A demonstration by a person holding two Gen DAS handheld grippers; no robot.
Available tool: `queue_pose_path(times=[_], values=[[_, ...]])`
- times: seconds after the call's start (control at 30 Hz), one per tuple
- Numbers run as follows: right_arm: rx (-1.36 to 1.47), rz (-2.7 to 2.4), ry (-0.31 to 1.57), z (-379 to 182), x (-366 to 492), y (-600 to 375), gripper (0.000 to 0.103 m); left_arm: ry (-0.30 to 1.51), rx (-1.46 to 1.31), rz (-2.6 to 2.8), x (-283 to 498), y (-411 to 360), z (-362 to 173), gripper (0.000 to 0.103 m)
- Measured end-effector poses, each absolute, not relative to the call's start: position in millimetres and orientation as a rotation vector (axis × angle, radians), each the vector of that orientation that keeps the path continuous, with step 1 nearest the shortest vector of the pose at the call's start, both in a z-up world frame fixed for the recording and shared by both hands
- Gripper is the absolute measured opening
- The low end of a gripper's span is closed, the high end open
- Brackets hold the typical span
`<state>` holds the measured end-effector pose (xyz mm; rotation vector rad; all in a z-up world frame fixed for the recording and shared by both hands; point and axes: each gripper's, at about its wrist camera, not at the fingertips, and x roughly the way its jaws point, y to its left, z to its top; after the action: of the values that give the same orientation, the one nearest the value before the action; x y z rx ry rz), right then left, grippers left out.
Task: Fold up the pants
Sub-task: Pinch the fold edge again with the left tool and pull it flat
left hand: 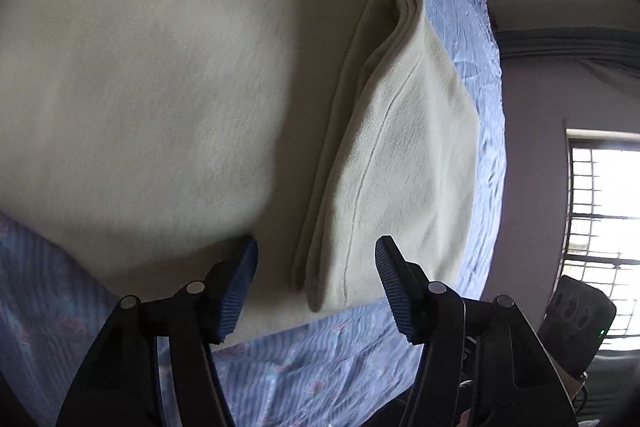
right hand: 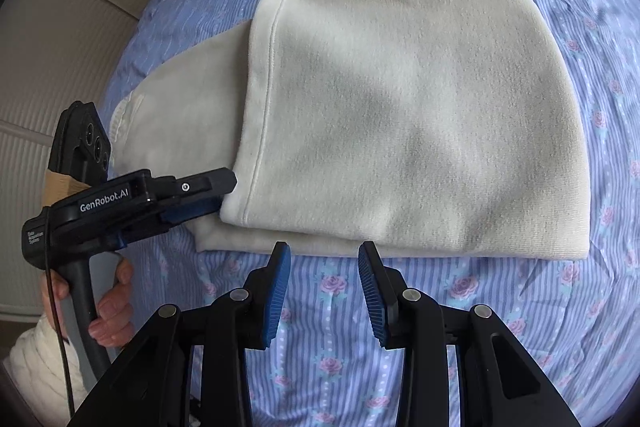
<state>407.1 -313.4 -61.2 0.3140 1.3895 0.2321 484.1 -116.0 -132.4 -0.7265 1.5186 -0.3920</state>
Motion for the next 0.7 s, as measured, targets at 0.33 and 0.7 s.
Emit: queue_pose_path(times=[0.33,0.7], values=[[0.332,0.201,1.387,-58,405,-324,0.037,1.535,-0.889,-0.509,483,-142,-143,0.032],[0.306,0.222,1.367,-44,403,-313,0.037,1.404,-0.859,-0.498,474,-121,-97,0.014]])
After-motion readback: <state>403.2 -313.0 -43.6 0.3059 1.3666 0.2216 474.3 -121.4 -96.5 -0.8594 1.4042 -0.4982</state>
